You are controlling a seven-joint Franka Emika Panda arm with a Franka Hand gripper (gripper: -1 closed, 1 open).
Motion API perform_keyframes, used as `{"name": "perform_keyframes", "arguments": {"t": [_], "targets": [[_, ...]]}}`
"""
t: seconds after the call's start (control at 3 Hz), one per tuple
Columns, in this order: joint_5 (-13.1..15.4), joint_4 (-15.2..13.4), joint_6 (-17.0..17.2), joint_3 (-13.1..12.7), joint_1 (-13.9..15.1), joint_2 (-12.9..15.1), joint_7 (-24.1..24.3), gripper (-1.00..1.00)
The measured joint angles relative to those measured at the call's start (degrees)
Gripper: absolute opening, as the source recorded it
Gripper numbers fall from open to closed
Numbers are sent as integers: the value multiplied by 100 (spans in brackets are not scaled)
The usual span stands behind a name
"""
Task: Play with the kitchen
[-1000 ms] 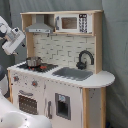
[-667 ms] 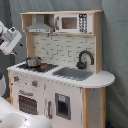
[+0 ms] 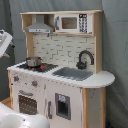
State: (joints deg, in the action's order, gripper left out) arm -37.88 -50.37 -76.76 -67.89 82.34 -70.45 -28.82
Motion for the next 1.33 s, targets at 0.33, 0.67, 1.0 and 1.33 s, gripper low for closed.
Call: {"name": "perform_keyframes", "arguments": {"t": [0.33, 0.67, 1.0, 1.33], "targets": [[378, -30, 73, -1, -293, -297, -140, 100], [760, -51, 199, 0, -563, -577, -315, 100], [1140, -274, 230, 0, -915, -849, -556, 100], [1333, -626, 175, -1, -1278, -1139, -768, 100]]}}
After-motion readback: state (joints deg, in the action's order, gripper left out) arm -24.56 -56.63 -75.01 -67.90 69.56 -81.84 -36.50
